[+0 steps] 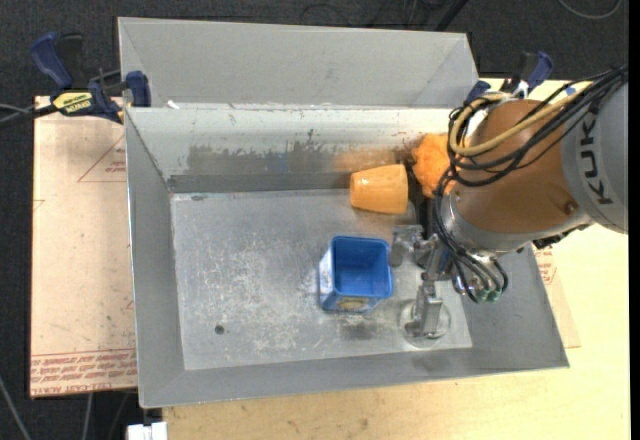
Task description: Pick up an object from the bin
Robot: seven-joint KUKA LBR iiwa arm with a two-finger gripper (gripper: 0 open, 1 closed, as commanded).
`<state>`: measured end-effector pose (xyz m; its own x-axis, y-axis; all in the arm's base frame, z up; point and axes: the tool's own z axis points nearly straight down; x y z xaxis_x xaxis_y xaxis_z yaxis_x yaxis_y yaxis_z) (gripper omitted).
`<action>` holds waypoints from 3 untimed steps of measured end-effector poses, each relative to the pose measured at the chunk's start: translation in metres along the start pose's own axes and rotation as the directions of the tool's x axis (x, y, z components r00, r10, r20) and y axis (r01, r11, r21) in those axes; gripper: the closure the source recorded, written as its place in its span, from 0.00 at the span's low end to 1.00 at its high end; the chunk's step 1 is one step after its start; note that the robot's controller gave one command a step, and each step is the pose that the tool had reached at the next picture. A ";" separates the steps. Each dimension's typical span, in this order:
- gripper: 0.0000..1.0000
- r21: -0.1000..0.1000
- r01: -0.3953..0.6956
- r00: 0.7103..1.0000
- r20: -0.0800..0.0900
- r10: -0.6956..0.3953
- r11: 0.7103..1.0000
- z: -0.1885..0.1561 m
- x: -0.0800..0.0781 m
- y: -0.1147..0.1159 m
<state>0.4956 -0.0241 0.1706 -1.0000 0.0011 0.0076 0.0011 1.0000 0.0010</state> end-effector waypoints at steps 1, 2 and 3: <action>1.00 0.000 0.002 1.000 0.008 -0.002 1.000 -0.004 -0.002 0.000; 1.00 0.000 0.002 1.000 0.008 -0.002 1.000 -0.004 -0.002 0.000; 0.00 0.002 0.099 0.995 0.011 -0.099 0.995 0.009 -0.012 0.003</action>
Offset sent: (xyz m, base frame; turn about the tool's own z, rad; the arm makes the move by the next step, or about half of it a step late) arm 0.0000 0.0000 0.0000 0.0000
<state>0.5075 -0.0208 0.1613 -0.9952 -0.0977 -0.0037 -0.0977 0.9952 -0.0002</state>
